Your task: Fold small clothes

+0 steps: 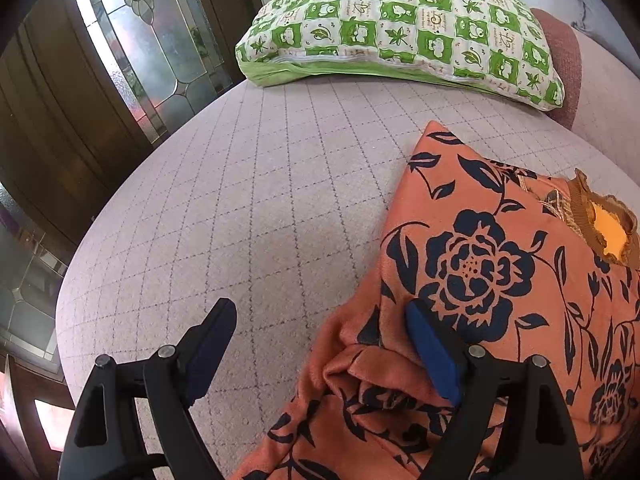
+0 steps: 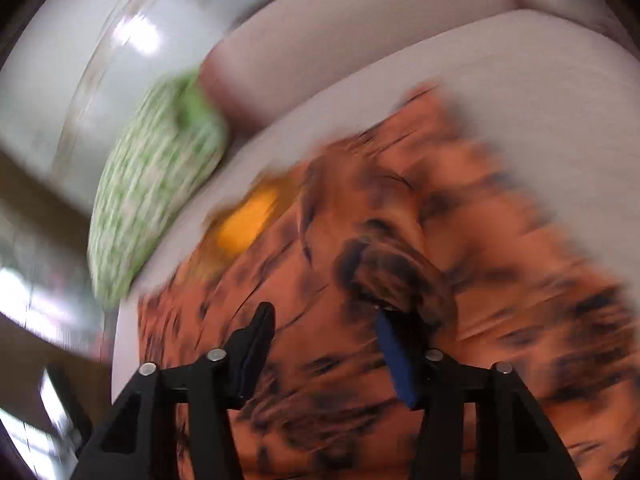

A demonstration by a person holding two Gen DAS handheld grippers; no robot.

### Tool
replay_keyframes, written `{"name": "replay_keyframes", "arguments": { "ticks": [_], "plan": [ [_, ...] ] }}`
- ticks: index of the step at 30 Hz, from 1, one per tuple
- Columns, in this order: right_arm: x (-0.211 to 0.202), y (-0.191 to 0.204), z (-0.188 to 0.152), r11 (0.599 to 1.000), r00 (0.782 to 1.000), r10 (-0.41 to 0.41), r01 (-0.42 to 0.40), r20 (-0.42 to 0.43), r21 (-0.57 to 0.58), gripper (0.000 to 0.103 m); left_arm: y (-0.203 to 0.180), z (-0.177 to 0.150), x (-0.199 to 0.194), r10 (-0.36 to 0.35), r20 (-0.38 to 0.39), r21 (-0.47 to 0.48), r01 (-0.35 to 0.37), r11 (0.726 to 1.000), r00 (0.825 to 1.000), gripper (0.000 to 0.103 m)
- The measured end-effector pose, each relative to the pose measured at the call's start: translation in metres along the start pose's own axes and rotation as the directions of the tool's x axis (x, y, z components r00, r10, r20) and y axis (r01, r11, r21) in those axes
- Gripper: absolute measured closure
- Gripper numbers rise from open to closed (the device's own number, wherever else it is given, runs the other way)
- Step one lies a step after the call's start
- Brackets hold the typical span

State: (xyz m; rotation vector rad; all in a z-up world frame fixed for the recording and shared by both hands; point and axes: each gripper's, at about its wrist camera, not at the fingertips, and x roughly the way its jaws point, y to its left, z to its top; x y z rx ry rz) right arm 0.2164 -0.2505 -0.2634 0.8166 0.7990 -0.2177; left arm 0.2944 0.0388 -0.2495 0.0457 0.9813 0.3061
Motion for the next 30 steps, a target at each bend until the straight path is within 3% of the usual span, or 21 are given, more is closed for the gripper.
{"name": "replay_keyframes", "arguments": {
  "ticks": [3, 5, 7, 9, 10, 11, 12, 16, 19, 20, 22, 27, 30],
  "plan": [
    [-0.041, -0.011, 0.013, 0.996, 0.977, -0.087, 0.09, 0.196, -0.005, 0.045, -0.005, 0.001, -0.018, 0.053, 0.091, 0.03, -0.056, 0.998, 0.994, 0.016],
    [-0.052, -0.015, 0.018, 0.997, 0.973, -0.062, 0.071, 0.222, -0.033, 0.045, -0.01, 0.0, -0.033, 0.056, 0.172, 0.051, -0.066, 0.997, 0.984, 0.016],
    [-0.046, -0.017, 0.019, 0.998, 0.987, 0.0, 0.011, 0.159, -0.067, 0.045, -0.015, -0.001, -0.04, 0.039, 0.205, 0.072, -0.055, 0.996, 0.978, 0.016],
    [-0.026, -0.018, 0.016, 0.997, 0.998, 0.045, -0.042, 0.046, -0.063, 0.045, -0.022, -0.003, -0.033, 0.018, 0.171, 0.102, -0.036, 0.994, 0.985, 0.016],
    [-0.016, -0.021, 0.014, 0.998, 0.999, 0.03, -0.03, -0.012, -0.052, 0.045, -0.026, -0.005, -0.026, 0.02, 0.143, 0.12, -0.038, 0.992, 0.99, 0.016],
    [-0.001, -0.028, 0.009, 0.999, 0.996, -0.035, 0.032, -0.084, -0.035, 0.047, -0.032, -0.006, -0.016, 0.029, 0.103, 0.148, -0.044, 0.988, 0.994, 0.016],
    [0.007, -0.036, 0.008, 0.999, 0.993, -0.051, 0.049, -0.107, -0.015, 0.049, -0.036, -0.008, -0.006, 0.035, 0.064, 0.176, -0.045, 0.983, 0.997, 0.016],
    [-0.011, -0.027, 0.013, 0.997, 0.999, -0.032, 0.029, -0.038, -0.069, 0.049, -0.033, -0.003, -0.011, 0.017, 0.09, 0.154, -0.031, 0.988, 0.996, 0.016],
    [-0.031, -0.028, 0.019, 0.988, 0.993, -0.095, 0.102, 0.068, -0.119, 0.048, -0.033, -0.002, -0.012, 0.02, 0.102, 0.137, -0.034, 0.99, 0.995, 0.016],
    [-0.032, -0.033, 0.022, 0.987, 0.992, -0.113, 0.119, 0.061, -0.108, 0.048, -0.035, -0.002, -0.003, 0.02, 0.065, 0.155, -0.03, 0.987, 0.998, 0.016],
    [-0.006, -0.049, 0.022, 0.99, 0.989, -0.129, 0.124, -0.065, -0.069, 0.047, -0.034, -0.003, 0.009, -0.003, 0.03, 0.146, -0.001, 0.989, 1.0, 0.015],
    [-0.025, -0.048, 0.027, 0.994, 0.998, -0.06, 0.058, -0.02, -0.09, 0.047, -0.021, 0.006, 0.007, -0.054, 0.014, 0.106, 0.052, 0.993, 0.998, 0.015],
    [-0.044, -0.053, 0.028, 0.996, 1.0, -0.02, 0.02, 0.001, -0.093, 0.046, -0.003, 0.005, -0.003, -0.068, 0.044, 0.095, 0.064, 0.993, 0.997, 0.015]
  ]
}}
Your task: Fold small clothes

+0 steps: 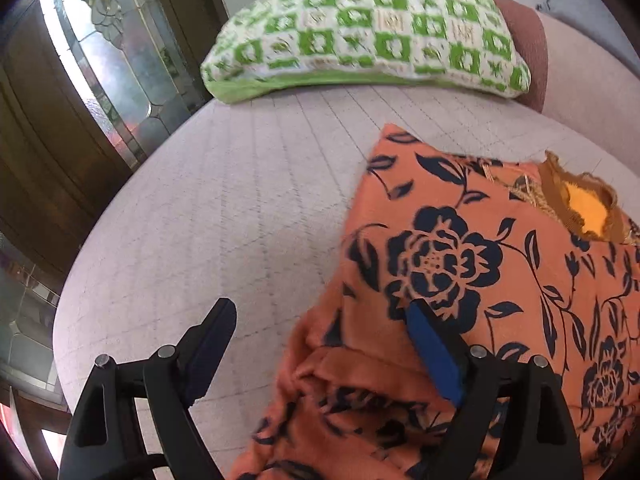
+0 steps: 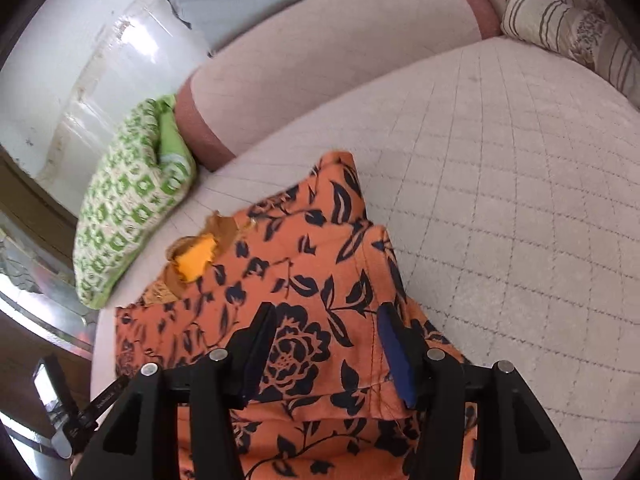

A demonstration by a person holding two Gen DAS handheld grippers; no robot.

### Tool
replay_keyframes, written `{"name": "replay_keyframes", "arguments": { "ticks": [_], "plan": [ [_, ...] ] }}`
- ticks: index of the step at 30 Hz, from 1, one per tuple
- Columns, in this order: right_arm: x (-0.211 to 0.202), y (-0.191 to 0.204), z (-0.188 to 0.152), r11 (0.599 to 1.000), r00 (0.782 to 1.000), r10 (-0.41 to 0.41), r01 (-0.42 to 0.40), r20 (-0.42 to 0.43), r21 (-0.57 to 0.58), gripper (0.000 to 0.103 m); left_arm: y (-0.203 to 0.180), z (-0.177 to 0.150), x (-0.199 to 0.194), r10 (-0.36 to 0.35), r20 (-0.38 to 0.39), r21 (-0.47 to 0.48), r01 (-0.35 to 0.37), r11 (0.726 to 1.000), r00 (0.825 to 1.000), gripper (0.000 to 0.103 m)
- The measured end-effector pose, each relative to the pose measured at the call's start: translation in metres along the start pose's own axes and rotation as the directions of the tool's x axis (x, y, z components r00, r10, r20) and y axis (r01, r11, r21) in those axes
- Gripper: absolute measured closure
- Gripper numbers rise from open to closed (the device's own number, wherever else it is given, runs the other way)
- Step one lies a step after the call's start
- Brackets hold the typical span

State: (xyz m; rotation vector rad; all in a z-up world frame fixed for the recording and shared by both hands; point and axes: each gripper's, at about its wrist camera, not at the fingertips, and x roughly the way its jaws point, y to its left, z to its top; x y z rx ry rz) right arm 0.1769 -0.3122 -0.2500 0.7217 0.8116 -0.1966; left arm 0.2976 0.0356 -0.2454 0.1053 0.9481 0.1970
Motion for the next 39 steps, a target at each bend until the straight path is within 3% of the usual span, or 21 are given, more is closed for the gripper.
{"name": "replay_keyframes", "arguments": {
  "ticks": [5, 11, 13, 14, 16, 18, 20, 22, 23, 25, 26, 27, 28, 29, 31, 32, 34, 35, 36, 38, 39],
  "plan": [
    [-0.045, -0.006, -0.008, 0.995, 0.996, 0.087, -0.085, 0.037, -0.059, 0.028, 0.048, -0.024, -0.027, -0.029, 0.056, -0.017, 0.03, 0.999, 0.998, 0.015],
    [-0.106, -0.035, -0.033, 0.985, 0.987, 0.154, -0.149, 0.046, -0.088, 0.025, 0.123, -0.073, -0.047, -0.202, 0.025, -0.044, 0.203, 0.978, 0.979, 0.015],
    [-0.121, -0.059, -0.05, 0.982, 0.982, 0.187, -0.185, 0.028, -0.046, 0.024, 0.14, -0.097, -0.051, -0.303, -0.006, -0.054, 0.302, 0.952, 0.953, 0.016],
    [-0.128, -0.072, -0.06, 0.98, 0.981, 0.196, -0.196, 0.008, -0.018, 0.024, 0.148, -0.109, -0.051, -0.363, -0.036, -0.061, 0.361, 0.931, 0.931, 0.016],
    [-0.138, -0.088, -0.071, 0.981, 0.981, 0.193, -0.193, -0.023, 0.017, 0.024, 0.151, -0.123, -0.052, -0.43, -0.076, -0.05, 0.427, 0.903, 0.9, 0.022],
    [-0.146, -0.098, -0.079, 0.98, 0.979, 0.2, -0.198, -0.039, 0.031, 0.024, 0.147, -0.133, -0.057, -0.454, -0.093, 0.003, 0.456, 0.89, 0.886, 0.033],
    [-0.152, -0.106, -0.089, 0.977, 0.975, 0.211, -0.208, -0.072, 0.044, 0.024, 0.139, -0.142, -0.06, -0.474, -0.121, 0.057, 0.482, 0.874, 0.872, 0.055],
    [-0.154, -0.111, -0.098, 0.976, 0.97, 0.214, -0.21, -0.113, 0.049, 0.024, 0.135, -0.149, -0.057, -0.489, -0.168, 0.07, 0.505, 0.86, 0.856, 0.07],
    [-0.155, -0.113, -0.103, 0.977, 0.969, 0.213, -0.209, -0.127, 0.048, 0.024, 0.133, -0.153, -0.055, -0.494, -0.189, 0.067, 0.513, 0.855, 0.848, 0.073],
    [-0.157, -0.117, -0.113, 0.98, 0.967, 0.198, -0.194, -0.157, 0.04, 0.024, 0.134, -0.152, -0.058, -0.529, -0.181, 0.062, 0.546, 0.835, 0.829, 0.076],
    [-0.157, -0.118, -0.117, 0.983, 0.968, 0.185, -0.182, -0.169, 0.032, 0.024, 0.135, -0.151, -0.06, -0.572, -0.175, 0.052, 0.587, 0.808, 0.802, 0.077],
    [-0.156, -0.118, -0.12, 0.985, 0.969, 0.173, -0.172, -0.176, 0.023, 0.024, 0.134, -0.151, -0.062, -0.592, -0.172, 0.053, 0.608, 0.792, 0.787, 0.077],
    [-0.154, -0.118, -0.123, 0.987, 0.971, 0.157, -0.158, -0.182, 0.011, 0.024, 0.132, -0.152, -0.063, -0.603, -0.177, 0.061, 0.621, 0.782, 0.778, 0.072],
    [-0.152, -0.118, -0.126, 0.989, 0.971, 0.144, -0.146, -0.191, 0.003, 0.024, 0.129, -0.153, -0.062, -0.598, -0.185, 0.069, 0.618, 0.783, 0.78, 0.055],
    [-0.141, -0.12, -0.132, 0.988, 0.96, 0.152, -0.154, -0.236, 0.013, 0.03, 0.123, -0.153, -0.059, -0.587, -0.2, 0.071, 0.609, 0.79, 0.785, 0.047],
    [-0.135, -0.121, -0.135, 0.986, 0.949, 0.168, -0.168, -0.267, 0.024, 0.041, 0.121, -0.153, -0.059, -0.595, -0.204, 0.072, 0.618, 0.783, 0.778, 0.047],
    [-0.126, -0.117, -0.142, 0.985, 0.938, 0.165, -0.17, -0.305, 0.008, 0.045, 0.121, -0.154, -0.06, -0.619, -0.205, 0.069, 0.642, 0.763, 0.758, 0.047],
    [-0.127, -0.112, -0.144, 0.985, 0.941, 0.152, -0.168, -0.301, -0.027, 0.048, 0.12, -0.154, -0.058, -0.619, -0.206, 0.069, 0.642, 0.763, 0.758, 0.053],
    [-0.127, -0.107, -0.145, 0.981, 0.936, 0.164, -0.189, -0.311, -0.052, 0.063, 0.121, -0.154, -0.058, -0.616, -0.208, 0.069, 0.639, 0.766, 0.76, 0.062],
    [-0.126, -0.104, -0.146, 0.973, 0.927, 0.195, -0.225, -0.321, -0.058, 0.066, 0.124, -0.155, -0.055, -0.613, -0.216, 0.055, 0.637, 0.769, 0.76, 0.09],
    [-0.126, -0.102, -0.148, 0.973, 0.931, 0.181, -0.215, -0.317, -0.077, 0.066, 0.125, -0.154, -0.052, -0.619, -0.219, 0.041, 0.641, 0.767, 0.754, 0.091]
  ]
}}
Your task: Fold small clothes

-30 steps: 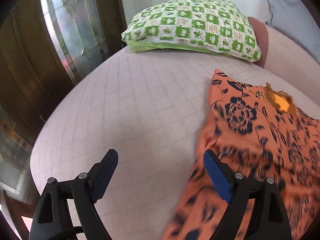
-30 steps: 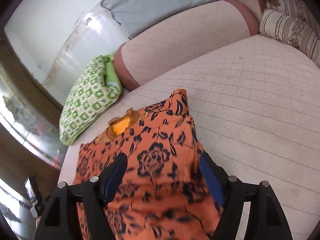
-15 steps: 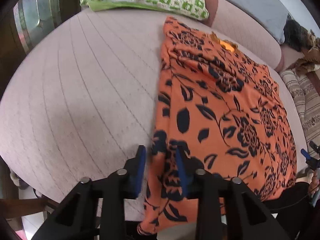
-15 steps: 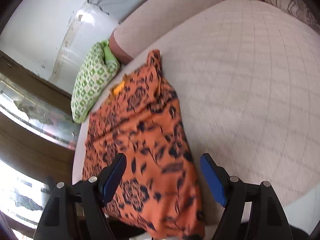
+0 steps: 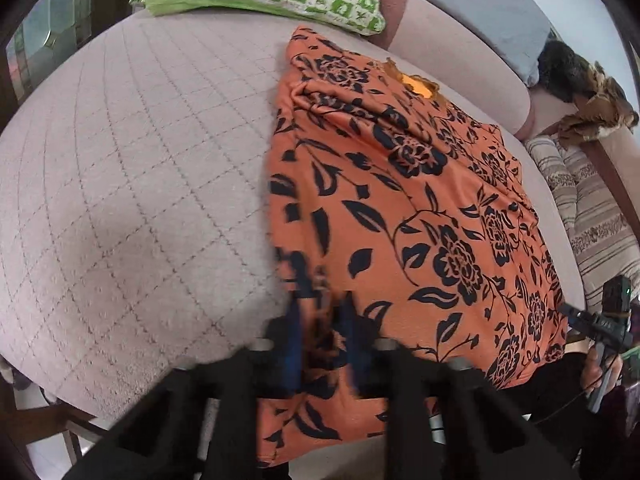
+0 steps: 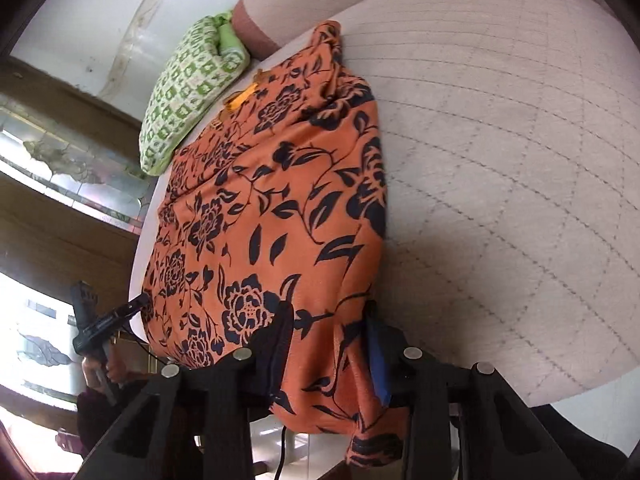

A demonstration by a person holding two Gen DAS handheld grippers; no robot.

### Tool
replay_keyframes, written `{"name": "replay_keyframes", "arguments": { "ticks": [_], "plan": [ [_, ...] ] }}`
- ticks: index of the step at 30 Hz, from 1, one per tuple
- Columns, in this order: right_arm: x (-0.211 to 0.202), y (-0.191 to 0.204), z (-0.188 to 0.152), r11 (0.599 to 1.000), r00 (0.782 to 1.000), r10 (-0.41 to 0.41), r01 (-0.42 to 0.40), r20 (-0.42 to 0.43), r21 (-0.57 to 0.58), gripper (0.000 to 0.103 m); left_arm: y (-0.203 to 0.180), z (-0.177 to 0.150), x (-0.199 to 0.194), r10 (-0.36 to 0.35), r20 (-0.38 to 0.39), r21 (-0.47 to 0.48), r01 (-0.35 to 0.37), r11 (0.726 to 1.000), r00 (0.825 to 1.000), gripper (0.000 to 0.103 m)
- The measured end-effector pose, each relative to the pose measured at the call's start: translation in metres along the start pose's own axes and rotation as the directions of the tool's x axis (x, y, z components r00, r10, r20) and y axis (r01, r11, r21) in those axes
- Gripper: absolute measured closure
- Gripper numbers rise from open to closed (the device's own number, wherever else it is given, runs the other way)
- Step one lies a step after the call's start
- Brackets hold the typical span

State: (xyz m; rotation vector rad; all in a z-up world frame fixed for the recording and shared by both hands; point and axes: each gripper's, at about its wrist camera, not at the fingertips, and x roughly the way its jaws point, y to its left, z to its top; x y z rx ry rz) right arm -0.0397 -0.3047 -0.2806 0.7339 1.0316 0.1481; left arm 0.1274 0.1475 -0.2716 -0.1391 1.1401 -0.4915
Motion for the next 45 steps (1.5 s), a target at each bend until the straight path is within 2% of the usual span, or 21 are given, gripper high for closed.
{"name": "replay_keyframes", "arguments": {
  "ticks": [4, 5, 6, 8, 10, 11, 13, 16, 20, 22, 26, 28, 29, 30, 33, 35, 36, 39, 42, 44, 45],
  "plan": [
    [0.006, 0.002, 0.0, 0.999, 0.999, -0.049, 0.049, 0.002, -0.014, 0.06, 0.007, 0.0, 0.001, -0.013, -0.01, -0.021, 0.013, 1.0, 1.0, 0.087],
    [0.006, 0.003, 0.0, 0.999, 1.0, -0.031, 0.031, 0.003, -0.023, 0.048, 0.008, 0.0, 0.002, -0.03, -0.016, -0.023, 0.03, 0.999, 0.999, 0.083],
    [0.007, 0.006, -0.001, 0.999, 1.0, -0.02, 0.02, 0.003, -0.031, 0.041, 0.007, 0.0, 0.001, -0.039, -0.014, -0.019, 0.039, 0.999, 0.999, 0.08],
    [0.012, 0.017, -0.004, 0.993, 0.998, -0.063, 0.063, 0.008, -0.098, 0.041, 0.002, -0.001, 0.001, -0.028, -0.014, 0.013, 0.028, 1.0, 0.999, 0.078],
    [0.015, 0.031, -0.008, 0.974, 0.992, -0.124, 0.126, 0.024, -0.19, 0.056, -0.001, 0.0, 0.003, -0.016, -0.015, 0.032, 0.016, 0.999, 1.0, 0.079],
    [0.017, 0.039, -0.012, 0.954, 0.986, -0.162, 0.168, 0.045, -0.248, 0.085, 0.0, 0.001, 0.003, -0.014, -0.014, 0.025, 0.015, 1.0, 1.0, 0.09],
    [0.018, 0.048, -0.012, 0.939, 0.979, -0.185, 0.201, 0.085, -0.28, 0.092, 0.005, 0.002, 0.006, -0.028, -0.018, -0.004, 0.028, 1.0, 0.999, 0.094],
    [0.011, 0.062, -0.008, 0.937, 0.983, -0.121, 0.158, 0.135, -0.313, 0.093, 0.005, 0.002, 0.004, -0.046, -0.012, -0.003, 0.046, 0.999, 0.999, 0.095],
    [-0.004, 0.07, 0.01, 0.963, 0.981, 0.031, 0.022, 0.189, -0.269, 0.095, -0.003, 0.009, -0.004, -0.112, 0.022, 0.032, 0.111, 0.993, 0.994, 0.096],
    [-0.014, 0.07, 0.029, 0.971, 0.964, 0.12, -0.065, 0.239, -0.228, 0.095, -0.003, 0.018, -0.008, -0.172, 0.041, 0.013, 0.172, 0.985, 0.984, 0.096],
    [-0.022, 0.071, 0.072, 0.975, 0.923, 0.199, -0.153, 0.329, -0.161, 0.096, -0.001, 0.056, -0.018, -0.295, 0.111, -0.025, 0.3, 0.954, 0.949, 0.096],
    [-0.026, 0.067, 0.102, 0.977, 0.898, 0.21, -0.175, 0.386, -0.125, 0.096, 0.0, 0.085, -0.021, -0.317, 0.146, -0.039, 0.326, 0.945, 0.937, 0.096],
    [-0.027, 0.062, 0.123, 0.977, 0.885, 0.212, -0.186, 0.415, -0.103, 0.096, -0.003, 0.097, -0.022, -0.306, 0.159, -0.038, 0.316, 0.948, 0.939, 0.096],
    [-0.029, 0.058, 0.136, 0.978, 0.884, 0.21, -0.19, 0.418, -0.09, 0.096, -0.003, 0.109, -0.023, -0.286, 0.17, -0.032, 0.296, 0.955, 0.943, 0.096],
    [-0.023, 0.049, 0.164, 0.977, 0.898, 0.21, -0.211, 0.386, -0.042, 0.093, -0.006, 0.129, -0.022, -0.275, 0.202, -0.025, 0.285, 0.958, 0.94, 0.097],
    [-0.02, 0.048, 0.163, 0.984, 0.927, 0.179, -0.174, 0.331, -0.047, 0.093, -0.008, 0.122, -0.019, -0.284, 0.211, -0.012, 0.293, 0.956, 0.935, 0.097],
    [-0.02, 0.043, 0.16, 0.988, 0.938, 0.156, -0.147, 0.31, -0.053, 0.093, -0.006, 0.118, -0.015, -0.279, 0.201, -0.012, 0.287, 0.958, 0.939, 0.097],
    [-0.013, 0.033, 0.135, 0.997, 0.972, 0.065, -0.052, 0.224, -0.064, 0.093, 0.001, 0.103, -0.002, -0.208, 0.13, -0.035, 0.214, 0.976, 0.97, 0.097],
    [-0.016, 0.021, 0.11, 0.998, 0.983, 0.027, -0.016, 0.184, -0.057, 0.092, 0.012, 0.087, -0.009, -0.159, 0.129, -0.091, 0.172, 0.981, 0.979, 0.085],
    [-0.023, 0.018, 0.096, 0.998, 0.982, 0.044, -0.036, 0.186, -0.046, 0.087, 0.02, 0.073, -0.021, -0.179, 0.155, -0.115, 0.198, 0.973, 0.972, 0.047],
    [-0.028, 0.018, 0.087, 0.998, 0.98, 0.059, -0.053, 0.188, -0.037, 0.072, 0.022, 0.066, -0.028, -0.18, 0.173, -0.125, 0.203, 0.971, 0.968, 0.036]
  ]
}}
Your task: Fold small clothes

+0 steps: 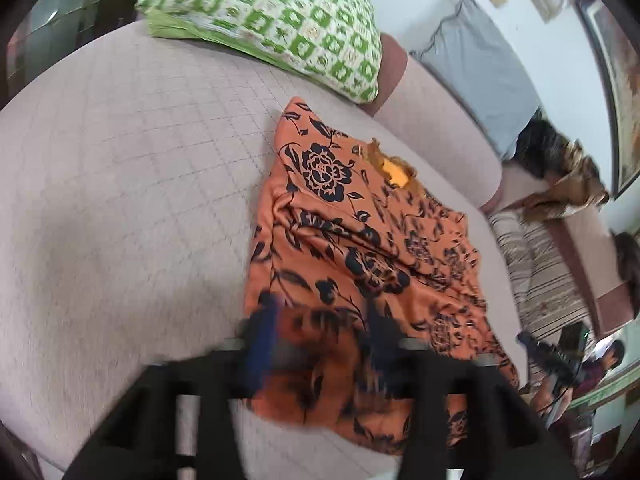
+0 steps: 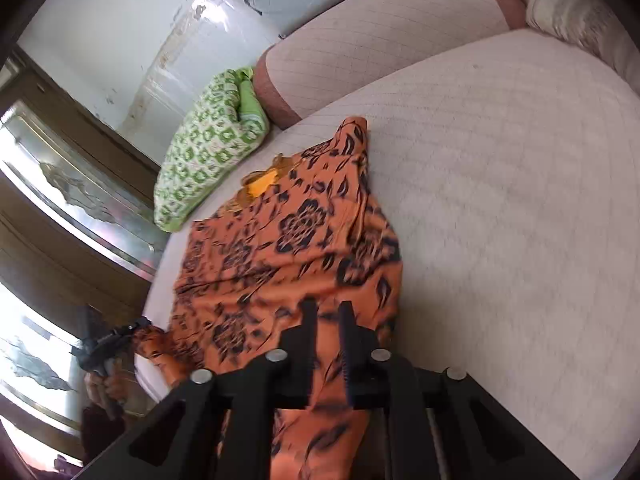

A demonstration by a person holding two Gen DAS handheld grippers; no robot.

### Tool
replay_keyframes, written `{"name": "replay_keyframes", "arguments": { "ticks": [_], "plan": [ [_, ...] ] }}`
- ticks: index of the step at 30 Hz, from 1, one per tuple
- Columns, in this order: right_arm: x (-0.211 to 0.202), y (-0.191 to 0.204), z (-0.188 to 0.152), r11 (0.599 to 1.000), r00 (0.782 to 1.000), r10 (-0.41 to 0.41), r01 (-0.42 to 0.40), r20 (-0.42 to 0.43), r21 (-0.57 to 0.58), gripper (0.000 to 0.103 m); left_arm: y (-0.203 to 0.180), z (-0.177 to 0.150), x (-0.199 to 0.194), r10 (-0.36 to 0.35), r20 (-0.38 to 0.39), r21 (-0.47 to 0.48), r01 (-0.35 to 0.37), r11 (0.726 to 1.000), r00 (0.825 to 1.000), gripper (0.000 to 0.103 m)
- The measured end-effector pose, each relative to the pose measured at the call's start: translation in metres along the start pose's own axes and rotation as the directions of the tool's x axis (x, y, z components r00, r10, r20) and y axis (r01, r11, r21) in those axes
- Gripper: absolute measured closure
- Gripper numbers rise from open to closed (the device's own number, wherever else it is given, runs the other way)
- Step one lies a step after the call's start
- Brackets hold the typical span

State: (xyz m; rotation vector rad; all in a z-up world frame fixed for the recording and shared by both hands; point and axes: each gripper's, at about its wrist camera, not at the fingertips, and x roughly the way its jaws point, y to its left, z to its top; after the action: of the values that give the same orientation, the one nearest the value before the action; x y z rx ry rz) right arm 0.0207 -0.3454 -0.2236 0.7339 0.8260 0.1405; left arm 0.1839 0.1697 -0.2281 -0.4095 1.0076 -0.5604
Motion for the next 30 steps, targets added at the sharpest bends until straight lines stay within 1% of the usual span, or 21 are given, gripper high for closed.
{"name": "replay_keyframes", "arguments": {
  "ticks": [1, 2, 3, 5, 8, 9, 10, 12, 13, 14, 15, 16, 17, 18, 19, 20, 21, 23, 25, 28, 30],
  "plan": [
    [-0.006, 0.001, -0.008, 1.0, 1.0, 0.008, -0.008, 0.003, 0.007, 0.057, 0.001, -0.007, -0.009, -0.008, 0.025, -0.01, 0.008, 1.0, 1.0, 0.027],
    [-0.011, 0.0, -0.015, 1.0, 1.0, 0.013, -0.013, 0.008, 0.015, 0.019, 0.001, -0.011, -0.015, -0.02, 0.038, -0.012, 0.021, 1.0, 0.999, 0.027],
    [-0.014, 0.001, -0.021, 1.0, 1.0, 0.015, -0.016, 0.023, 0.027, 0.008, 0.0, -0.016, -0.021, -0.037, 0.046, -0.01, 0.037, 0.999, 0.998, 0.027],
    [-0.023, 0.001, -0.032, 0.999, 0.999, 0.011, -0.013, 0.05, 0.035, 0.008, -0.002, -0.022, -0.026, -0.042, 0.063, 0.007, 0.042, 0.999, 0.997, 0.027],
    [-0.027, -0.004, -0.046, 0.999, 1.0, 0.015, -0.015, 0.004, 0.049, 0.009, -0.014, -0.026, -0.018, 0.009, 0.066, 0.082, -0.015, 0.997, 0.998, 0.027],
    [-0.026, -0.005, -0.049, 0.999, 1.0, 0.0, 0.0, -0.013, 0.049, 0.009, -0.018, -0.028, -0.013, 0.018, 0.066, 0.113, -0.025, 0.993, 0.998, 0.027],
    [-0.024, -0.008, -0.053, 0.999, 0.999, -0.018, 0.019, -0.027, 0.048, 0.009, -0.023, -0.03, -0.007, 0.031, 0.057, 0.153, -0.039, 0.987, 0.998, 0.027],
    [-0.022, -0.014, -0.06, 0.998, 0.998, -0.034, 0.037, -0.044, 0.056, 0.01, -0.032, -0.038, 0.011, 0.068, -0.007, 0.236, -0.065, 0.969, 0.998, 0.028],
    [-0.021, -0.018, -0.063, 0.997, 0.998, -0.039, 0.042, -0.048, 0.06, 0.01, -0.036, -0.042, 0.018, 0.068, -0.035, 0.264, -0.056, 0.963, 0.997, 0.037],
    [-0.019, -0.02, -0.065, 0.997, 0.998, -0.046, 0.05, -0.052, 0.063, 0.011, -0.04, -0.046, 0.024, 0.075, -0.063, 0.294, -0.053, 0.954, 0.995, 0.054],
    [-0.015, -0.022, -0.066, 0.997, 0.997, -0.039, 0.043, -0.063, 0.067, 0.016, -0.044, -0.05, 0.03, 0.094, -0.085, 0.324, -0.062, 0.944, 0.992, 0.063],
    [-0.011, -0.023, -0.068, 0.997, 0.997, -0.023, 0.029, -0.079, 0.066, 0.02, -0.047, -0.054, 0.034, 0.112, -0.099, 0.345, -0.072, 0.936, 0.989, 0.078],
    [-0.006, -0.021, -0.07, 0.998, 0.994, -0.002, 0.008, -0.11, 0.056, 0.034, -0.048, -0.057, 0.038, 0.13, -0.113, 0.363, -0.081, 0.928, 0.985, 0.087],
    [0.0, -0.016, -0.073, 1.0, 0.989, 0.005, -0.001, -0.147, 0.027, 0.055, -0.048, -0.059, 0.04, 0.139, -0.118, 0.37, -0.087, 0.925, 0.983, 0.09],
    [0.004, -0.011, -0.076, 1.0, 0.986, -0.003, 0.003, -0.166, 0.0, 0.067, -0.048, -0.06, 0.04, 0.14, -0.12, 0.37, -0.087, 0.925, 0.983, 0.093],
    [0.007, -0.004, -0.079, 0.999, 0.982, -0.011, 0.005, -0.187, -0.036, 0.076, -0.048, -0.059, 0.037, 0.124, -0.117, 0.363, -0.074, 0.929, 0.985, 0.094],
    [0.009, 0.002, -0.081, 0.998, 0.98, -0.016, 0.004, -0.196, -0.059, 0.081, -0.047, -0.059, 0.033, 0.104, -0.113, 0.354, -0.058, 0.933, 0.988, 0.094],
    [0.009, 0.015, -0.083, 0.994, 0.979, -0.01, -0.012, -0.206, -0.106, 0.088, -0.045, -0.054, 0.024, 0.044, -0.094, 0.325, -0.011, 0.946, 0.995, 0.096],
    [0.006, 0.025, -0.081, 0.992, 0.981, 0.024, -0.048, -0.194, -0.12, 0.091, -0.044, -0.046, 0.016, -0.007, -0.072, 0.295, 0.028, 0.955, 0.997, 0.096],
    [-0.001, 0.031, -0.06, 0.982, 0.974, 0.168, -0.179, -0.153, -0.062, 0.092, -0.044, -0.032, 0.006, -0.096, -0.038, 0.245, 0.103, 0.964, 0.995, 0.096],
    [-0.003, 0.032, -0.038, 0.961, 0.955, 0.274, -0.277, -0.114, -0.016, 0.092, -0.047, -0.018, 0.002, -0.138, -0.017, 0.23, 0.138, 0.963, 0.99, 0.096]
  ]
}}
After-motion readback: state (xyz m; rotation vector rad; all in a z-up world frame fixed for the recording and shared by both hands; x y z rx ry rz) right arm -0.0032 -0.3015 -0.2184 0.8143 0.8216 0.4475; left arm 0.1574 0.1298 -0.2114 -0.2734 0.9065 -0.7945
